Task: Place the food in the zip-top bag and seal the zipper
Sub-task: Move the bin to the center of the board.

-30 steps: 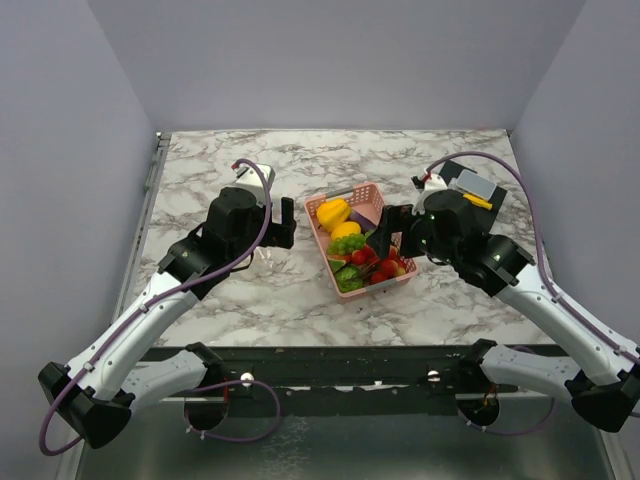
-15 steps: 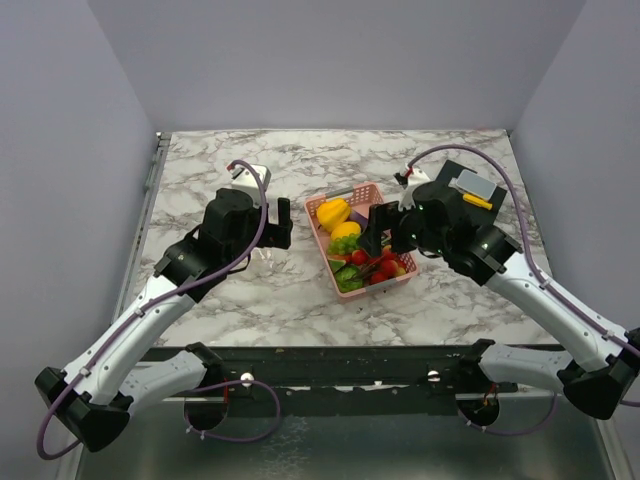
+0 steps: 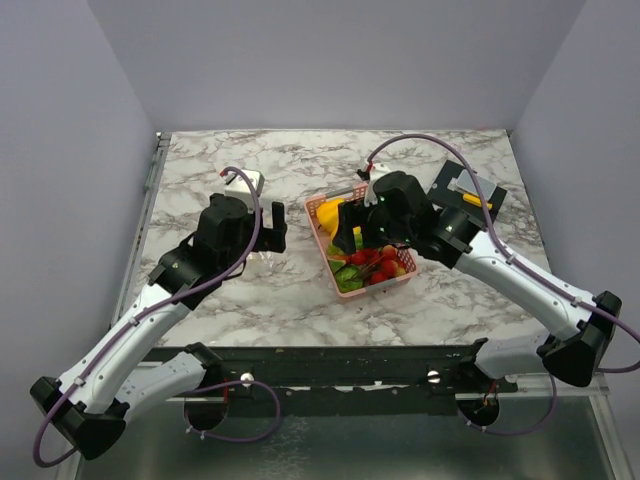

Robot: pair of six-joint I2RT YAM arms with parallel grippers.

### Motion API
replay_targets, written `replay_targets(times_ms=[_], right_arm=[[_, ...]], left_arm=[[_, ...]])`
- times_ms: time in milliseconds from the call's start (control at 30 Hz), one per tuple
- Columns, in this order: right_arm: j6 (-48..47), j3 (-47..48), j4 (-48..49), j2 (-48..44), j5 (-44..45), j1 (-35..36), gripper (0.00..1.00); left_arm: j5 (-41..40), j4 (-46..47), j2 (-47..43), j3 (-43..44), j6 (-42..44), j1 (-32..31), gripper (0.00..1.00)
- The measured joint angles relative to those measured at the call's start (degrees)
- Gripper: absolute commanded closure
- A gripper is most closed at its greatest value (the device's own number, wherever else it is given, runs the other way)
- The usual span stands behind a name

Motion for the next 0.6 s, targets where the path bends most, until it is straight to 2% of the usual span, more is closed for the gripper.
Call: replay_targets(times_ms=[367,600], right_arm=[[0.7,6.6,-1.8,10.0,0.5,1.3,0.27],[1.6,13.5,-3.3,18.4,1.1,2.1,0.38]], left_arm=[[0.0,0.0,-4.5,-5.3,-0.4,0.0,0.01],[0.1,0.2,-8.9,-8.5,-1.5,0.0,0.01]])
